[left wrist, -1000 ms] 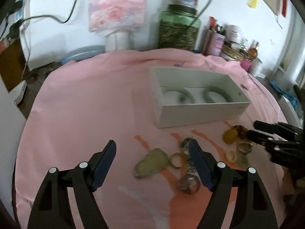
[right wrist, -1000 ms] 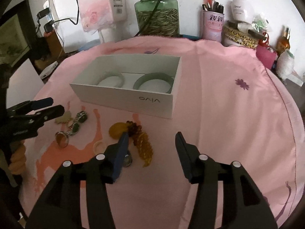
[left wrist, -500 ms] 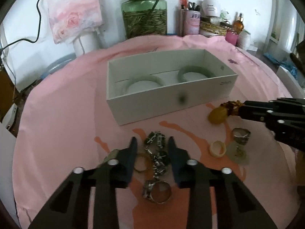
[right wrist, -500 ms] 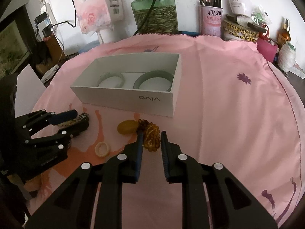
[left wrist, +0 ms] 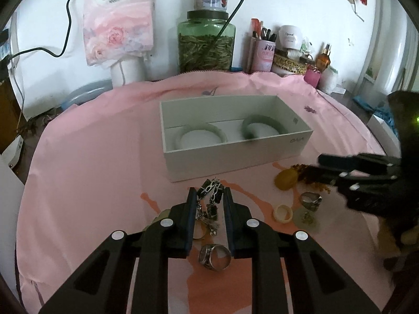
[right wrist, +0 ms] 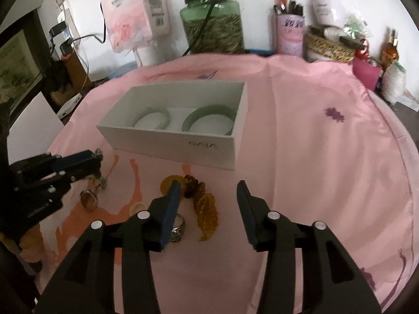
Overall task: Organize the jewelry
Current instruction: 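Carry the chain and amber bracelet over the white box with both tools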
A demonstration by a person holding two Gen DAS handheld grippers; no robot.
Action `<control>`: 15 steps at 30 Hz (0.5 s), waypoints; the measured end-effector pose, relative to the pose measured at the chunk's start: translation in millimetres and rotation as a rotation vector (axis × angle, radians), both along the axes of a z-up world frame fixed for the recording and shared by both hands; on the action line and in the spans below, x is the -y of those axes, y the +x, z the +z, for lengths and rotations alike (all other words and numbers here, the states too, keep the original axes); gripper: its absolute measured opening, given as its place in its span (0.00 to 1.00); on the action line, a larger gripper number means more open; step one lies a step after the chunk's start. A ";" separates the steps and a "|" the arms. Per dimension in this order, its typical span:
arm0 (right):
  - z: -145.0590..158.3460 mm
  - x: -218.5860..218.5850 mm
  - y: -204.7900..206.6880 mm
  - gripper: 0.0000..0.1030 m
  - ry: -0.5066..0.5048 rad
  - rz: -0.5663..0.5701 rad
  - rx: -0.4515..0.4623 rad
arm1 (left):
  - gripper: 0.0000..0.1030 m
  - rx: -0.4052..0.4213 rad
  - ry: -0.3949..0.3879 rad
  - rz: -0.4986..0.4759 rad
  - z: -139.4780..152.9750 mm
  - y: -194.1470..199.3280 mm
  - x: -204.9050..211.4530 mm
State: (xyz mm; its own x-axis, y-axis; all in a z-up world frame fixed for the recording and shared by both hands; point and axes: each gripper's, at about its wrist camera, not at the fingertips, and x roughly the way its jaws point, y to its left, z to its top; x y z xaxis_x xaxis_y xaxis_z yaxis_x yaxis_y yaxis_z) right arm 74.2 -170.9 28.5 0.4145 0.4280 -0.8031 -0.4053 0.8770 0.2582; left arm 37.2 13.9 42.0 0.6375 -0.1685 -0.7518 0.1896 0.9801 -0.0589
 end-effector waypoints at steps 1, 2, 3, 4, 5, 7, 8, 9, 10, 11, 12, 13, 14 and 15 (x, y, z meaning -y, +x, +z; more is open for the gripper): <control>-3.9 -2.9 0.1 0.42 -0.011 0.009 -0.009 | 0.20 0.002 0.002 -0.001 0.7 -0.3 0.2; -3.9 -5.7 -2.7 0.30 -0.034 0.011 0.021 | 0.20 0.002 0.003 -0.002 1.2 -0.5 0.0; -4.6 -9.7 -4.2 0.17 -0.062 0.023 0.031 | 0.20 0.001 0.003 -0.002 1.0 -0.8 0.0; -4.1 -9.0 -4.5 0.15 -0.045 0.023 0.024 | 0.20 0.001 0.005 -0.001 0.9 -0.8 0.0; -3.0 -5.8 -4.0 0.15 -0.006 0.023 0.008 | 0.20 0.002 0.006 0.002 1.0 -1.5 -0.4; 4.1 1.1 -3.3 0.15 0.039 0.007 0.015 | 0.20 0.004 0.004 0.009 2.1 -1.8 -1.9; 10.1 5.8 -3.5 0.15 0.056 -0.004 0.032 | 0.20 0.006 0.002 0.012 2.8 -1.7 -2.9; 13.1 7.8 -3.9 0.15 0.065 -0.009 0.037 | 0.20 0.008 0.000 0.014 3.4 -1.6 -4.0; 17.0 11.6 -3.9 0.15 0.082 -0.016 0.042 | 0.20 0.013 -0.005 0.017 5.2 -2.3 -5.6; 19.8 14.0 -3.9 0.15 0.094 -0.020 0.046 | 0.20 0.016 -0.007 0.019 6.3 -2.6 -6.5; 21.7 16.0 -3.8 0.15 0.103 -0.022 0.048 | 0.20 0.019 -0.010 0.021 7.4 -2.8 -7.7; 23.9 17.4 -4.0 0.15 0.111 -0.023 0.051 | 0.20 0.021 -0.013 0.023 8.6 -3.2 -8.5; 25.4 18.2 -4.4 0.15 0.116 -0.025 0.055 | 0.20 0.023 -0.014 0.024 9.6 -3.1 -9.5; 27.2 19.0 -4.8 0.15 0.120 -0.026 0.061 | 0.20 0.025 -0.015 0.024 10.5 -3.3 -10.1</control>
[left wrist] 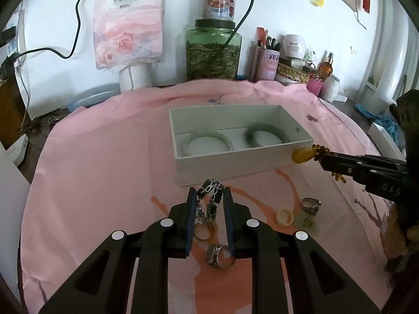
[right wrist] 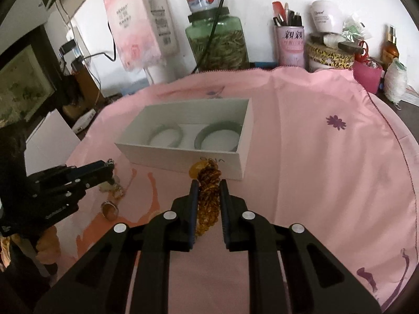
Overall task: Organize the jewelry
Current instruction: 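Carry the chain and amber bracelet over the white box with both tools, then open both tools to drop the items into the box and withdraw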
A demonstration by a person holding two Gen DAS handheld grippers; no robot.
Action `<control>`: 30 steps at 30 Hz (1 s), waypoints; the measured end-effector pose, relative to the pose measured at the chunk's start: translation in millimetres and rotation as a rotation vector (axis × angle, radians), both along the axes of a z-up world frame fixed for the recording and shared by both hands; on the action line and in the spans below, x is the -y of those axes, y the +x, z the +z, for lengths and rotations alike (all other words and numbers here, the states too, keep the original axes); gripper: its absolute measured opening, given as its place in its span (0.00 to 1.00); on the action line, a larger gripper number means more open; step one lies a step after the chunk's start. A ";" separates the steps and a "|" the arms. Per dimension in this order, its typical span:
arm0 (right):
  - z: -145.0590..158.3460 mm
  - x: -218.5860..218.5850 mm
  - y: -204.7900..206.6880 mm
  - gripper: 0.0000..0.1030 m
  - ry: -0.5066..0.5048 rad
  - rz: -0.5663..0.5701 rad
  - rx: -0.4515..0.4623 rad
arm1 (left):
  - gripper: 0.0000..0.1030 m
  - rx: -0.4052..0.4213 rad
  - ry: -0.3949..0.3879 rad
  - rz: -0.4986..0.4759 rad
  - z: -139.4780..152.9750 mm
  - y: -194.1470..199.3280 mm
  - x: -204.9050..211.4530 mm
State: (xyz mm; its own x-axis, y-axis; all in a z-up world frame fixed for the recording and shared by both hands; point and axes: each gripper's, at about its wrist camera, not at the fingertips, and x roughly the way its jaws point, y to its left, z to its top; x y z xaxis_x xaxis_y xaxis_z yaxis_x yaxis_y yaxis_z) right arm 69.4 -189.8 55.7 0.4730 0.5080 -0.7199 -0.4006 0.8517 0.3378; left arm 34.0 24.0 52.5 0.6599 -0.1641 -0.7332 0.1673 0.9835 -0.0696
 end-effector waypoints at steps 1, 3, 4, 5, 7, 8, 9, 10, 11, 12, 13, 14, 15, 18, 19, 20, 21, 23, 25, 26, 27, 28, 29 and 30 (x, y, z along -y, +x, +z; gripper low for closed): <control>1.6 0.4 -0.9 0.15 0.003 -0.001 0.005 | 0.20 0.003 -0.003 0.000 1.3 -0.2 -0.4; 6.0 2.4 -3.0 0.15 0.013 -0.005 0.014 | 0.20 0.008 -0.005 0.002 3.5 -1.1 -1.1; 8.8 4.0 -3.5 0.15 0.023 -0.008 0.020 | 0.20 0.013 -0.005 0.004 5.4 -1.2 -1.2; 12.1 5.6 -3.8 0.15 0.032 -0.012 0.025 | 0.20 0.020 -0.008 0.007 8.5 -1.1 -1.4; 18.4 8.4 -6.1 0.15 0.054 -0.019 0.040 | 0.20 0.038 -0.002 0.019 15.6 -0.7 -0.2; 21.4 9.9 -6.4 0.15 0.066 -0.020 0.045 | 0.20 0.052 0.005 0.026 20.7 0.2 0.9; 23.5 9.9 -6.4 0.15 0.072 -0.021 0.048 | 0.20 0.059 0.008 0.031 24.8 1.4 1.5; 26.4 11.5 -5.3 0.15 0.083 -0.026 0.051 | 0.20 0.065 0.008 0.035 30.9 4.9 3.0; 28.3 12.0 -3.2 0.15 0.087 -0.032 0.052 | 0.20 0.067 0.006 0.035 35.5 8.2 4.5; 30.2 11.9 0.1 0.15 0.086 -0.037 0.052 | 0.20 0.069 0.001 0.032 41.3 13.3 6.6; 32.6 11.4 4.7 0.15 0.081 -0.044 0.052 | 0.20 0.072 -0.002 0.030 44.9 17.2 7.7; 35.7 10.2 10.6 0.15 0.077 -0.052 0.052 | 0.20 0.078 -0.004 0.033 50.2 23.6 10.5; 38.2 9.2 16.3 0.15 0.075 -0.057 0.050 | 0.20 0.084 -0.005 0.035 53.7 28.5 12.2; 43.4 2.9 37.8 0.15 0.073 -0.063 0.045 | 0.20 0.095 -0.007 0.042 58.3 43.6 16.9; 42.5 -0.2 42.1 0.15 0.066 -0.066 0.045 | 0.20 0.095 -0.009 0.049 56.8 49.5 17.4; 40.0 -3.7 46.8 0.15 0.059 -0.067 0.041 | 0.20 0.090 -0.015 0.054 55.5 53.4 16.8; 36.8 -7.3 51.1 0.15 0.054 -0.066 0.034 | 0.20 0.081 -0.026 0.059 52.8 58.5 15.6; 26.7 -14.7 59.8 0.15 0.046 -0.062 0.012 | 0.20 0.057 -0.038 0.069 45.1 68.5 12.9; 17.9 -18.9 65.0 0.15 0.037 -0.062 -0.003 | 0.20 0.039 -0.035 0.078 36.7 75.4 10.7; 13.4 -21.0 67.8 0.15 0.030 -0.061 -0.010 | 0.20 0.028 -0.035 0.079 31.4 78.5 9.8; 10.6 -22.7 69.1 0.15 0.023 -0.060 -0.012 | 0.20 0.018 -0.033 0.079 26.9 81.0 9.1; 7.9 -24.9 70.8 0.15 0.014 -0.059 -0.013 | 0.20 0.008 -0.030 0.078 22.5 83.3 8.7; 6.2 -26.4 71.8 0.15 0.010 -0.059 -0.012 | 0.20 0.001 -0.029 0.078 18.8 85.0 8.9; 4.5 -27.5 73.0 0.15 0.008 -0.058 -0.012 | 0.20 -0.006 -0.030 0.073 16.0 86.8 9.2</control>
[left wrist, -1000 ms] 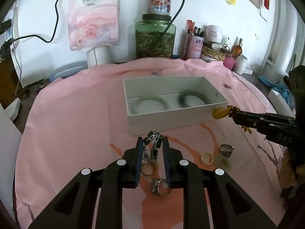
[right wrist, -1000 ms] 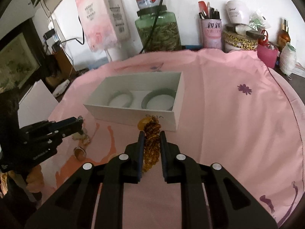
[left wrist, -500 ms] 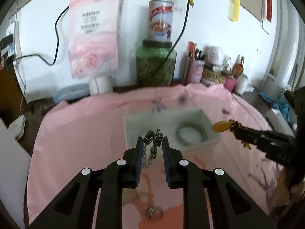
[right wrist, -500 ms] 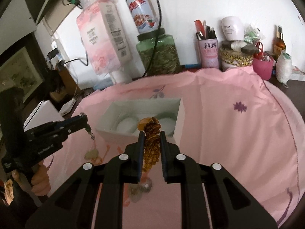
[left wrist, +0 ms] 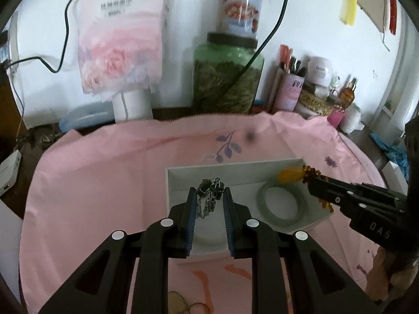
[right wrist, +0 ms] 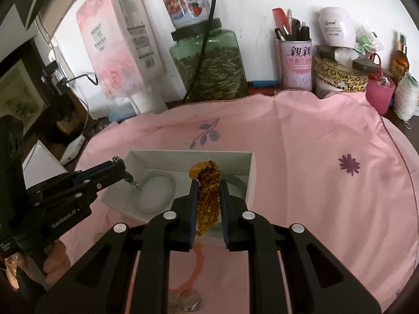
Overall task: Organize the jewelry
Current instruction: 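Open both tools to drop the items into the box and withdraw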
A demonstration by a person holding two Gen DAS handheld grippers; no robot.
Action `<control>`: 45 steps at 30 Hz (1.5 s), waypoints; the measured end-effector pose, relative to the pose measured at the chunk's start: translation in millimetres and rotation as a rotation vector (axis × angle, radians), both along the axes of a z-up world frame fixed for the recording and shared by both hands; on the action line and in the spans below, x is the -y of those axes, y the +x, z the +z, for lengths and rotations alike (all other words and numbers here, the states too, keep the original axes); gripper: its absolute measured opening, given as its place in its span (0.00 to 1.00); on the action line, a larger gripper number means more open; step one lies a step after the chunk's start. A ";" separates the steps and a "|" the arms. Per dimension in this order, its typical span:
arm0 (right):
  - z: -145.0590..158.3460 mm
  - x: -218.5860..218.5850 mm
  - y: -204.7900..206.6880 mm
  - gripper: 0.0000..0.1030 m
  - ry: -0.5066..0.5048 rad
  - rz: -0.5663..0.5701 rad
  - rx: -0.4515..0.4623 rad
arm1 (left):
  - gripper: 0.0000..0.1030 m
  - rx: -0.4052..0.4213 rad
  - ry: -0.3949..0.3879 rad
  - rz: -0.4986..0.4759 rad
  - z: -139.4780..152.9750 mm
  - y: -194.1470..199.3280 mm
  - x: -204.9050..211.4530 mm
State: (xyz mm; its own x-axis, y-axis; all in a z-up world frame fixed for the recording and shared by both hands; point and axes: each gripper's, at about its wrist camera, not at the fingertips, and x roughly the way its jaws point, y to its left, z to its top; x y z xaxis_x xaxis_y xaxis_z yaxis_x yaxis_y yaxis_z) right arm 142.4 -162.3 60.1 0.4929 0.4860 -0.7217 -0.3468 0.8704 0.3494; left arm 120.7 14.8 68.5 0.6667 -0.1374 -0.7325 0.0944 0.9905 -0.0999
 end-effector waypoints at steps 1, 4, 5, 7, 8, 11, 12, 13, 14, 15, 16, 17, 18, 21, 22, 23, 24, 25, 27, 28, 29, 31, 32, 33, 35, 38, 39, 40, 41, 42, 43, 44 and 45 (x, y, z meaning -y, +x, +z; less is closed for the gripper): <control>-1.9 -1.1 0.8 0.17 0.002 0.004 0.002 | 0.20 -0.008 -0.004 -0.010 -2.6 1.4 0.6; -5.9 -0.1 2.3 0.35 -0.017 -0.006 0.005 | 0.33 -0.024 -0.008 -0.015 -7.3 2.2 1.9; -6.3 2.2 2.2 0.35 -0.011 -0.011 0.009 | 0.45 -0.014 0.001 -0.009 -7.1 1.1 2.2; -5.6 5.7 2.4 0.36 0.004 -0.013 0.010 | 0.48 0.009 0.019 -0.001 -5.0 -1.7 2.6; -4.5 6.7 2.0 0.36 0.006 -0.016 0.013 | 0.48 0.013 0.023 -0.002 -3.4 -2.8 2.6; 2.2 8.6 -2.1 0.36 0.013 -0.021 0.026 | 0.49 0.022 0.010 0.005 2.9 -6.7 0.8; 5.1 8.7 -4.6 0.36 0.017 -0.022 0.030 | 0.50 0.028 0.014 0.014 5.8 -9.0 -0.1; 9.1 9.8 -8.7 0.36 0.022 -0.024 0.037 | 0.55 0.037 0.021 0.027 9.3 -12.7 -1.5; 12.9 10.9 -13.5 0.39 0.027 -0.024 0.045 | 0.61 0.046 0.025 0.038 12.4 -16.4 -3.4; 16.4 12.5 -18.6 0.43 0.034 -0.025 0.054 | 0.63 0.055 0.025 0.048 15.7 -20.9 -5.2; 20.5 14.5 -25.9 0.54 0.038 -0.029 0.068 | 0.68 0.061 0.022 0.055 18.7 -26.2 -7.4; 23.3 16.3 -32.4 0.65 0.035 -0.036 0.082 | 0.71 0.062 0.021 0.058 20.3 -30.8 -9.4; 25.9 18.4 -39.3 0.68 0.029 -0.043 0.097 | 0.73 0.062 0.023 0.063 21.2 -37.3 -11.9; 27.1 24.8 -60.0 0.84 0.005 -0.060 0.122 | 0.82 0.057 0.061 0.085 18.2 -55.4 -19.7; 25.4 27.6 -64.9 0.89 0.008 -0.067 0.125 | 0.85 0.051 0.084 0.101 14.3 -62.6 -24.4; 22.5 32.5 -71.3 0.91 0.029 -0.072 0.132 | 0.86 0.046 0.097 0.113 10.8 -67.1 -28.6; 19.1 36.5 -76.3 0.91 0.050 -0.079 0.133 | 0.86 0.039 0.106 0.126 6.2 -71.6 -34.3; 13.4 39.9 -80.3 0.92 0.068 -0.087 0.128 | 0.86 0.032 0.108 0.137 1.1 -75.8 -40.4; -2.5 45.0 -85.8 0.92 0.074 -0.103 0.102 | 0.86 0.008 0.103 0.153 -11.7 -82.9 -55.4; -7.3 44.6 -85.4 0.92 0.061 -0.107 0.090 | 0.86 -0.005 0.101 0.153 -16.7 -84.8 -60.3; -11.9 43.3 -83.2 0.92 0.041 -0.102 0.074 | 0.86 -0.024 0.105 0.147 -22.3 -84.5 -64.0; -13.1 40.3 -80.7 0.92 0.016 -0.082 0.083 | 0.86 -0.029 0.110 0.123 -24.7 -82.5 -62.6; -12.2 39.1 -80.9 0.92 -0.003 -0.082 0.100 | 0.86 -0.023 0.115 0.109 -24.7 -83.2 -61.7; -11.0 38.4 -81.4 0.92 -0.019 -0.082 0.117 | 0.86 -0.017 0.127 0.095 -25.0 -83.8 -59.1; -9.3 37.6 -82.4 0.92 -0.048 -0.080 0.146 | 0.86 -0.008 0.160 0.063 -25.7 -84.3 -52.9; -13.8 38.6 -79.7 0.92 -0.030 -0.073 0.113 | 0.86 -0.020 0.151 0.026 -28.4 -82.3 -51.6; -15.8 38.0 -78.8 0.92 -0.024 -0.068 0.101 | 0.86 -0.027 0.156 0.004 -30.1 -82.3 -50.5; -17.2 38.1 -78.3 0.92 -0.016 -0.066 0.088 | 0.86 -0.035 0.171 -0.020 -33.0 -82.2 -48.4; -18.1 38.4 -79.1 0.92 -0.013 -0.067 0.084 | 0.86 -0.041 0.183 -0.035 -35.2 -81.5 -47.9; -17.6 39.0 -79.7 0.92 -0.010 -0.070 0.084 | 0.86 -0.050 0.189 -0.044 -38.0 -80.4 -48.3; -17.0 39.1 -80.2 0.92 -0.009 -0.072 0.087 | 0.86 -0.071 0.185 -0.058 -41.3 -78.1 -50.5; -16.1 39.4 -81.3 0.92 -0.008 -0.075 0.092 | 0.86 -0.083 0.185 -0.068 -43.3 -77.9 -52.2; -15.2 39.8 -82.4 0.92 -0.008 -0.078 0.097 | 0.86 -0.089 0.196 -0.070 -45.2 -77.9 -54.8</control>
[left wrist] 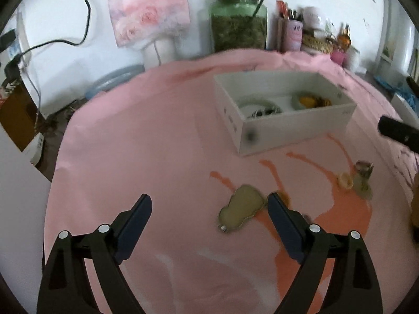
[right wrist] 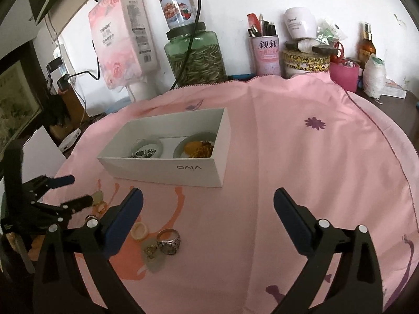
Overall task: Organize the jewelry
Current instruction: 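Open both tools to drop the items into the box and withdraw, then grasp the gourd-shaped jade pendant with left tool while right tool grasps a silver ring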
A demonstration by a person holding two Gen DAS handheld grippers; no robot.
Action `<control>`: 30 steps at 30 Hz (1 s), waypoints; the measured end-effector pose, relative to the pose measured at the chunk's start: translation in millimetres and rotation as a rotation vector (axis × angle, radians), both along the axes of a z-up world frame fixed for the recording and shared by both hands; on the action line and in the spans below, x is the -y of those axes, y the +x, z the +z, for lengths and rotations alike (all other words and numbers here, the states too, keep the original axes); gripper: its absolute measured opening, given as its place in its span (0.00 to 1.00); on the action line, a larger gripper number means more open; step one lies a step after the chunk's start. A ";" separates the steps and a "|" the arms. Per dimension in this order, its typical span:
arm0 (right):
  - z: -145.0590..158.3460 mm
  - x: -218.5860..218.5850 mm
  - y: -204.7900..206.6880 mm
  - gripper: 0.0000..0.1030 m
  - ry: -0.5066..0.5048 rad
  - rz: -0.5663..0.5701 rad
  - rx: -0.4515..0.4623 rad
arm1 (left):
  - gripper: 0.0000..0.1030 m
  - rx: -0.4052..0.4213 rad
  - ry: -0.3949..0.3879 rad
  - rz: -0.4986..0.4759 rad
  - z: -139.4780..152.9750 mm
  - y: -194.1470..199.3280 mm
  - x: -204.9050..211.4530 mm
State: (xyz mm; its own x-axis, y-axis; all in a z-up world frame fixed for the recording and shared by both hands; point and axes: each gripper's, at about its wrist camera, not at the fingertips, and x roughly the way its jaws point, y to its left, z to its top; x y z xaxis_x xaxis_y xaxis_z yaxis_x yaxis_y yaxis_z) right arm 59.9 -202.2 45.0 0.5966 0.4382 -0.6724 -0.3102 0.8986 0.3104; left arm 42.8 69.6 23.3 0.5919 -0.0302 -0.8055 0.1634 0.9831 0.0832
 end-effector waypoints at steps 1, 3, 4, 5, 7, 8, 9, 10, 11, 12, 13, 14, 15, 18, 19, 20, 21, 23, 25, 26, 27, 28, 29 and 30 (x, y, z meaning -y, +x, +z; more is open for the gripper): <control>0.4 0.2 -0.3 0.92 -0.001 -0.001 0.002 | 0.86 -0.002 0.018 -0.003 -1.5 0.2 -2.1; 0.8 0.2 -1.1 0.92 -0.001 -0.002 0.004 | 0.86 -0.019 0.032 -0.024 -6.3 0.3 -4.6; 0.9 0.1 -1.2 0.92 -0.001 -0.002 0.004 | 0.86 -0.021 0.023 -0.031 -7.2 -0.3 -4.7; 1.5 -0.2 -1.3 0.92 -0.001 -0.001 0.006 | 0.86 -0.024 0.025 -0.042 -8.4 -0.5 -2.5; 2.3 -0.9 -2.2 0.92 -0.006 -0.001 0.012 | 0.85 -0.005 0.055 -0.056 -8.7 -2.4 3.3; 2.6 -1.0 -2.4 0.92 -0.007 -0.001 0.015 | 0.84 0.006 0.071 -0.063 -8.6 -4.4 6.4; 3.0 -1.2 -2.7 0.92 -0.008 0.000 0.017 | 0.83 0.014 0.080 -0.065 -8.7 -5.6 8.7; 3.5 -1.4 -2.5 0.92 -0.010 -0.001 0.020 | 0.80 0.022 0.082 -0.068 -8.9 -6.4 11.8; 3.5 -1.5 -2.8 0.92 -0.012 -0.001 0.021 | 0.73 0.027 0.081 -0.073 -8.2 -7.2 14.0; 3.4 -1.7 -2.9 0.92 -0.014 -0.001 0.022 | 0.70 0.033 0.081 -0.082 -7.6 -9.1 18.1; 3.4 -1.8 -2.9 0.92 -0.016 -0.002 0.023 | 0.57 0.038 0.079 -0.098 -7.2 -11.3 23.0; 3.1 -1.2 -2.4 0.92 -0.016 0.000 0.023 | 0.44 0.042 0.079 -0.111 -6.5 -12.9 26.9; 3.3 -1.1 -2.5 0.92 -0.016 0.000 0.025 | 0.40 0.046 0.083 -0.124 -6.7 -13.7 31.0; 4.0 -1.2 -2.6 0.92 -0.018 0.000 0.029 | 0.32 0.059 0.116 -0.111 -7.7 -12.9 33.1; 4.2 -1.0 -3.0 0.92 -0.017 0.000 0.030 | 0.34 0.046 0.097 -0.080 -7.5 -8.6 25.2; 4.5 -0.9 -3.2 0.92 -0.016 0.001 0.030 | 0.34 0.019 0.037 -0.041 -6.1 -2.9 11.9; 4.7 -0.9 -3.5 0.92 -0.015 0.002 0.030 | 0.34 0.001 0.000 -0.001 -5.8 1.2 1.1; 5.7 -1.2 -4.4 0.92 -0.015 0.004 0.034 | 0.34 -0.024 -0.068 0.085 -5.5 8.6 -19.1; 7.6 -1.8 -5.3 0.92 -0.013 0.009 0.037 | 0.33 -0.040 -0.142 0.116 -3.5 10.4 -29.9; 8.3 -2.2 -5.8 0.92 -0.011 0.012 0.037 | 0.33 -0.052 -0.188 0.124 -2.5 10.8 -34.3; 9.3 -2.5 -6.2 0.92 -0.009 0.017 0.038 | 0.33 -0.059 -0.212 0.126 -2.3 11.5 -36.2; 10.3 -3.0 -6.8 0.92 -0.008 0.024 0.038 | 0.33 -0.067 -0.236 0.127 -2.1 11.4 -37.2; 11.2 -3.9 -7.8 0.92 -0.007 0.031 0.037 | 0.33 -0.071 -0.245 0.126 -2.2 11.0 -36.5; 12.3 -4.4 -8.4 0.92 -0.004 0.040 0.033 | 0.33 -0.074 -0.242 0.124 -2.2 10.3 -34.3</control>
State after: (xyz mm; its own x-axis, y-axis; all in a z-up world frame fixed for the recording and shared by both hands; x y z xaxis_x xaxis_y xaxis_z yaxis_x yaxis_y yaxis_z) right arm 51.6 -197.8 57.2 0.6004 0.4601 -0.6541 -0.3563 0.8862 0.2962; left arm 53.1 103.9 21.1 0.5429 -0.1581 -0.8248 0.0374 0.9857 -0.1644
